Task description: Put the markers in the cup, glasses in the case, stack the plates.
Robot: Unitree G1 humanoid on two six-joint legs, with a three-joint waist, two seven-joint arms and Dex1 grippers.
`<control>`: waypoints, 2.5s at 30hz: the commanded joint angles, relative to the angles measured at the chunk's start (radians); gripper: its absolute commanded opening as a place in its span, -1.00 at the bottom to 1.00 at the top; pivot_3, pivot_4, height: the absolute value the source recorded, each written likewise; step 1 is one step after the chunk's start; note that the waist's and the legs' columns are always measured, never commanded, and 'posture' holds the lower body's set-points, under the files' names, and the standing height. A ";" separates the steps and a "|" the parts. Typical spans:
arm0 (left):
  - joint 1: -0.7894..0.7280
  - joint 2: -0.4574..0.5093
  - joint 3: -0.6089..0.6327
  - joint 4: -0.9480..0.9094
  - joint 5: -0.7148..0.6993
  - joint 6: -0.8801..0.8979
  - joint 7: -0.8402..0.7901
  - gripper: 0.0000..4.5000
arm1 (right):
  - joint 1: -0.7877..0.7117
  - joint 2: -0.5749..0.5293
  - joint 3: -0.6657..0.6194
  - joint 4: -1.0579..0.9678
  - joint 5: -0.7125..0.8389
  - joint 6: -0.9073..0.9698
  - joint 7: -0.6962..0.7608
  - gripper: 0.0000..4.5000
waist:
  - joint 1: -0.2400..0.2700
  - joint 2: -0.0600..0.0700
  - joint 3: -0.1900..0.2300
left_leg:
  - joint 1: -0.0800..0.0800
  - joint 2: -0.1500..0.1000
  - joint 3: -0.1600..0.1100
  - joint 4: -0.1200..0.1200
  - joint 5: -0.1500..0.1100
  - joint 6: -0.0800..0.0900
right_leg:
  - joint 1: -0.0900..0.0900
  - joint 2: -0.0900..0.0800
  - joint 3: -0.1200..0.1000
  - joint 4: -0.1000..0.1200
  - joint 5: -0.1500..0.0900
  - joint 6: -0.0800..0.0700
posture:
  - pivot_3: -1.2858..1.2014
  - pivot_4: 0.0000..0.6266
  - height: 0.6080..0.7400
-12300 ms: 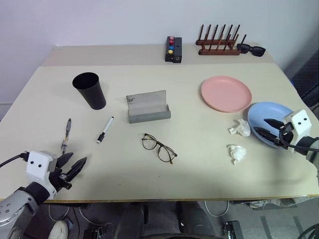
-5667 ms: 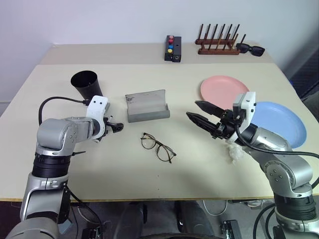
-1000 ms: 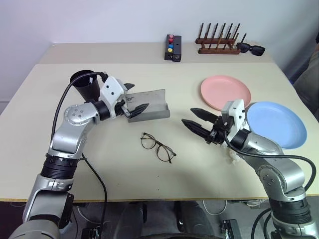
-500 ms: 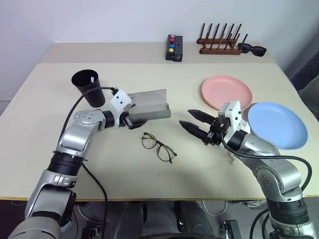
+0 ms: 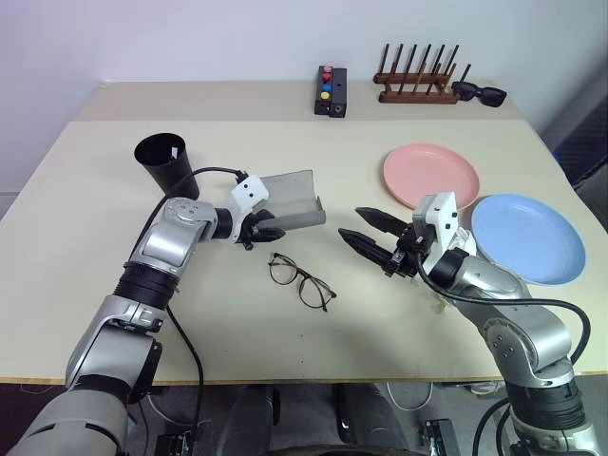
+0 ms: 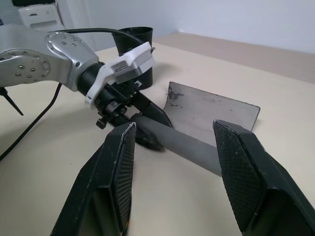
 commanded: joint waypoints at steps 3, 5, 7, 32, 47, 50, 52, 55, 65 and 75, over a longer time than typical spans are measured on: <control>-0.026 -0.007 0.012 0.007 0.010 -0.012 -0.009 0.19 | -0.006 0.009 -0.006 -0.020 -0.005 -0.030 0.009 0.12 | 0.000 0.000 0.000 | 0.000 0.000 0.000 0.000 0.000 0.000 | 0.000 0.000 0.000 0.000 0.000 0.000 | 0.03 -0.52 0.92; -0.018 -0.004 0.010 -0.001 0.006 -0.013 -0.023 0.19 | -0.006 0.011 -0.005 -0.016 -0.009 -0.034 0.012 0.12 | -0.002 0.000 0.000 | 0.000 0.000 0.000 0.000 0.000 0.000 | 0.000 0.000 0.000 0.000 0.000 0.000 | 0.03 -0.52 0.92; -0.008 -0.002 0.011 -0.021 -0.003 -0.006 -0.039 0.19 | -0.005 0.013 -0.003 -0.015 -0.011 -0.037 0.014 0.12 | -0.001 0.000 0.000 | 0.000 0.000 0.000 0.000 0.000 0.000 | 0.000 0.000 0.000 0.000 0.000 0.000 | 0.03 -0.52 0.92; 0.090 0.012 -0.016 -0.205 -0.022 -0.086 -0.209 -0.33 | -0.018 0.018 0.002 -0.004 -0.024 -0.047 0.026 0.12 | 0.000 0.000 0.000 | 0.000 0.001 0.000 0.000 0.000 0.000 | 0.000 0.000 0.000 0.000 0.000 0.000 | 0.03 -0.52 0.92; 0.027 -0.004 -0.012 -0.067 0.038 -0.133 -0.130 -0.59 | -0.026 0.024 0.004 -0.006 -0.028 -0.040 0.022 0.12 | -0.001 0.000 0.000 | 0.001 0.000 0.000 0.001 0.000 0.000 | 0.001 0.000 0.000 0.001 0.000 0.000 | 0.03 -0.52 0.92; 0.024 0.000 -0.016 -0.060 0.043 -0.143 -0.127 -0.98 | -0.027 0.025 0.005 -0.004 -0.028 -0.041 0.022 0.12 | -0.004 0.000 0.000 | 0.001 0.000 0.000 0.001 0.000 0.000 | 0.001 0.000 0.000 0.001 0.000 0.000 | 0.03 -0.52 0.92; 0.027 0.002 -0.019 -0.064 0.053 -0.173 -0.122 -0.98 | -0.026 0.026 0.006 -0.003 -0.029 -0.043 0.023 0.12 | -0.003 0.000 0.000 | 0.000 0.000 0.000 0.001 0.000 0.000 | 0.000 0.000 0.000 0.001 0.000 0.000 | 0.03 -0.52 0.92; 0.029 0.000 -0.015 -0.060 0.050 -0.204 -0.128 -0.98 | -0.027 0.028 0.009 -0.001 -0.031 -0.044 0.024 0.12 | -0.001 0.000 0.000 | 0.000 0.000 0.000 0.000 0.000 0.000 | 0.000 0.000 0.000 0.001 0.000 0.000 | 0.03 -0.52 0.92; 0.024 0.077 -0.005 -0.115 -0.062 -0.153 -0.377 -0.98 | -0.029 0.029 0.010 0.008 -0.037 -0.050 0.036 0.12 | -0.002 0.000 0.000 | 0.000 0.000 0.000 0.000 0.000 0.000 | 0.000 0.000 0.000 0.001 0.000 0.000 | 0.03 -0.52 0.92; 0.004 0.059 -0.033 -0.048 -0.029 -0.122 -0.377 -0.98 | -0.023 0.037 0.009 -0.001 -0.041 -0.045 0.032 0.12 | -0.002 0.000 0.000 | 0.000 0.000 0.000 0.000 0.000 0.000 | 0.000 0.000 0.000 0.001 0.000 0.000 | 0.03 -0.52 0.92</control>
